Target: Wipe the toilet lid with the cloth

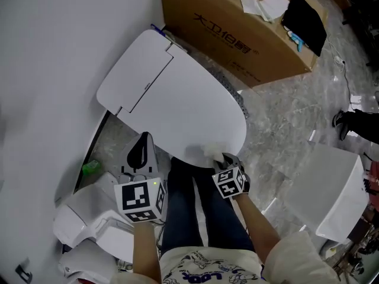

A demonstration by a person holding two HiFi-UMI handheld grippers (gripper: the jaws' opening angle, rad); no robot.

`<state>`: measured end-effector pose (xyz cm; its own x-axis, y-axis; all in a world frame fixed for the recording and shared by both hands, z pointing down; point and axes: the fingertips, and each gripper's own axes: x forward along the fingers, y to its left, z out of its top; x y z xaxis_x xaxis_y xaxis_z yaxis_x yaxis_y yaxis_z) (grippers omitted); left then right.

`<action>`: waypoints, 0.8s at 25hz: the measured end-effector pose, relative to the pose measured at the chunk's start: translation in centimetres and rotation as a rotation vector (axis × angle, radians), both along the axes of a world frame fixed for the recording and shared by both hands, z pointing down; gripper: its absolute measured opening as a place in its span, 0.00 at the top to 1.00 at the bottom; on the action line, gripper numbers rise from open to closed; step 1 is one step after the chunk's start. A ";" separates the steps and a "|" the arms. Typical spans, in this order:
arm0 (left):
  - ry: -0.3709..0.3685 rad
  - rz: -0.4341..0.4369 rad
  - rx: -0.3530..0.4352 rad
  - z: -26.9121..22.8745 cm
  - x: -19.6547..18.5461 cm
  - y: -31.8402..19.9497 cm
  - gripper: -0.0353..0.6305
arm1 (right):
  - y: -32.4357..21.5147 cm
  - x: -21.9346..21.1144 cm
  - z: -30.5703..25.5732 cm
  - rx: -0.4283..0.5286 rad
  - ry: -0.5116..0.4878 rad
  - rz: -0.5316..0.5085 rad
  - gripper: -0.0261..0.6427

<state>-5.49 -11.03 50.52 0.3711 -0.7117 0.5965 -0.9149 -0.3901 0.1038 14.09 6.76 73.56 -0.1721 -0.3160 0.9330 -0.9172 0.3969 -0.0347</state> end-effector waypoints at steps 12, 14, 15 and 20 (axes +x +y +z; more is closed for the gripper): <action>0.030 -0.086 0.234 -14.3 -1.5 -4.8 0.93 | -16.9 1.9 -25.8 0.536 -0.091 0.157 0.81; 0.030 -0.100 0.290 -17.8 -1.9 -5.1 0.93 | -18.7 1.4 -31.1 0.632 -0.119 0.149 0.81; 0.028 -0.105 0.318 -19.5 -2.0 -5.2 0.93 | -19.5 1.2 -33.7 0.677 -0.134 0.146 0.81; 0.028 -0.145 0.445 -27.2 -2.7 -5.8 0.93 | -22.5 0.5 -44.7 0.873 -0.211 0.168 0.81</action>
<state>-8.22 -16.87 23.32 0.2605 -0.9417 0.2130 -0.9625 -0.2707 -0.0194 14.55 -15.76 28.81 -0.1999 -0.9311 0.3051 -0.9739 0.2229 0.0419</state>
